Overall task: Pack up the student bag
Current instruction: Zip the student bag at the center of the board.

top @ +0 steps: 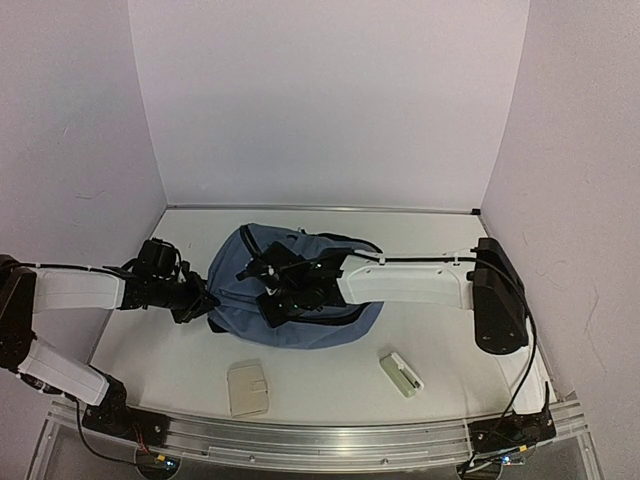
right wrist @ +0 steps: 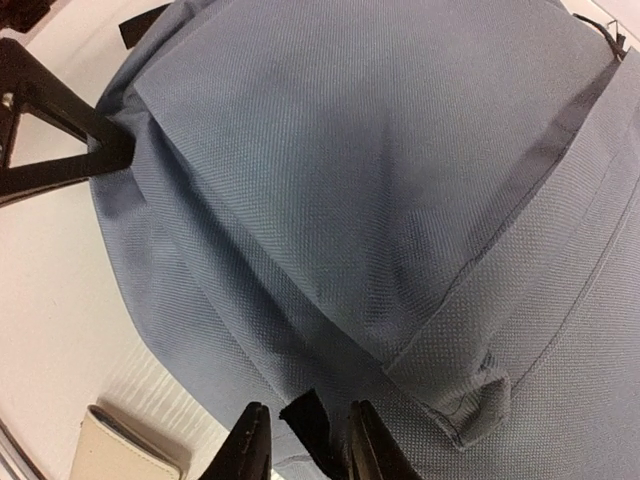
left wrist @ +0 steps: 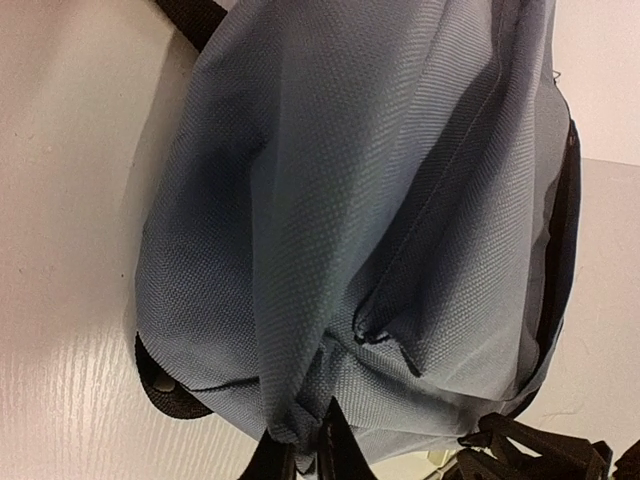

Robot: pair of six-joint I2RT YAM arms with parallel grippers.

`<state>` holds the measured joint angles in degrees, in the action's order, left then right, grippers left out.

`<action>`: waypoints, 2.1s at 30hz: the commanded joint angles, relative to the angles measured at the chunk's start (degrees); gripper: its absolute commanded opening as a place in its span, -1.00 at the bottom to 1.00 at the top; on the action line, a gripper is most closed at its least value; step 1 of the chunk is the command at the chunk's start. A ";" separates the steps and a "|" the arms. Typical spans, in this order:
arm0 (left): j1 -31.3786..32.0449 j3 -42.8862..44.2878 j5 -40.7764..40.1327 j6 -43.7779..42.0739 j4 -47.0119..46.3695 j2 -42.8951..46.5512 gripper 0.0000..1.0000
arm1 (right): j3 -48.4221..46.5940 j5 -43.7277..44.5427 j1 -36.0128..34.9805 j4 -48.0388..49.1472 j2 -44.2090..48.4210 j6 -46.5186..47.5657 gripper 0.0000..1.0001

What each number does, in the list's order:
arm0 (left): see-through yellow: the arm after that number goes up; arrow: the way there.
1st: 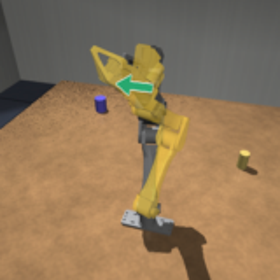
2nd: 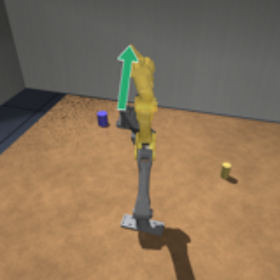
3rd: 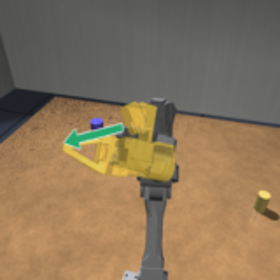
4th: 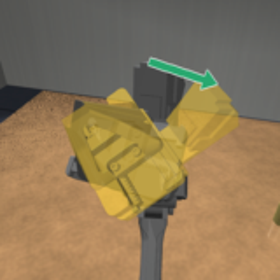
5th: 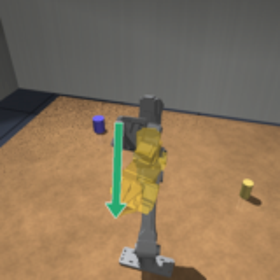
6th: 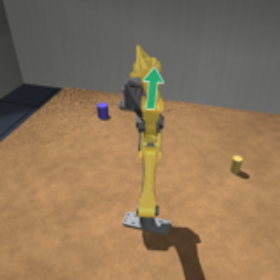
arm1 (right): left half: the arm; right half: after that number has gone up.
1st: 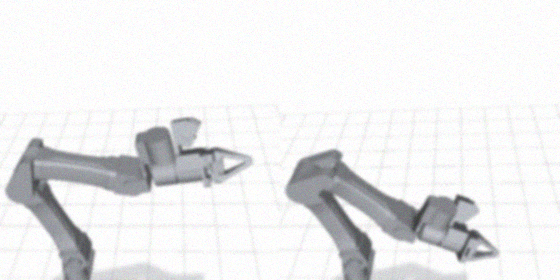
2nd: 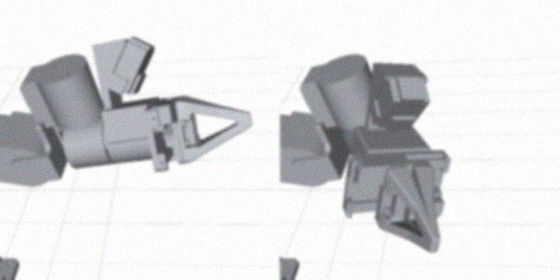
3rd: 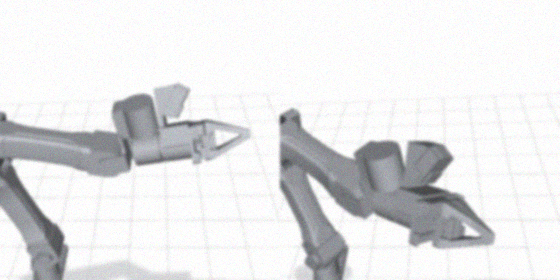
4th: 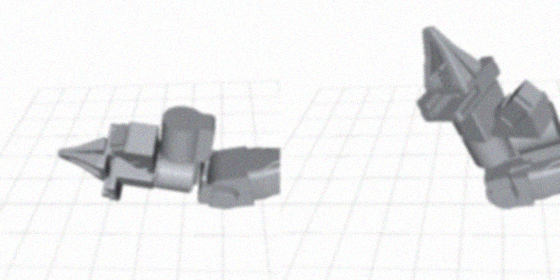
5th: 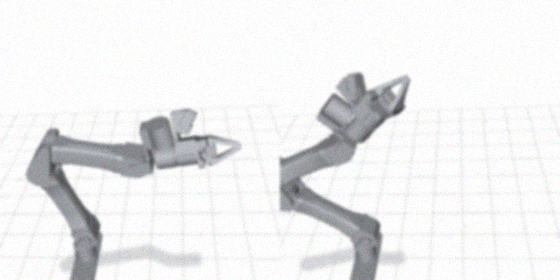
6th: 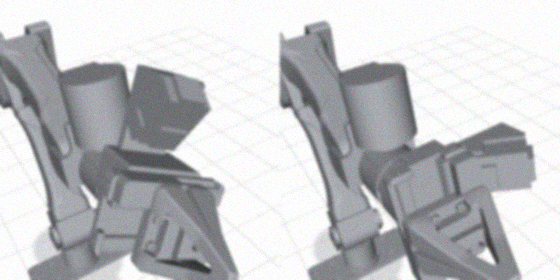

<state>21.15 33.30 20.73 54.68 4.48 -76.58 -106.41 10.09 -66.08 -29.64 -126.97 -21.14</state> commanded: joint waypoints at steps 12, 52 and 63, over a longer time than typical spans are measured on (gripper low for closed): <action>-0.84 3.99 -4.12 -3.52 2.40 1.39 -1.00 | 2.63 5.85 -0.98 -0.63 5.47 -4.51 -1.00; -20.91 10.42 0.26 -13.47 7.85 -1.43 -1.00 | 31.13 17.87 0.80 5.24 28.03 -19.90 -1.00; -20.97 10.37 1.20 -16.65 8.66 0.83 -0.87 | 34.58 11.29 4.92 12.78 31.88 -17.74 -1.00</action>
<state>2.09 40.93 26.04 40.89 14.13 -78.19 -72.67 22.11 -62.85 -19.31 -99.64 -40.67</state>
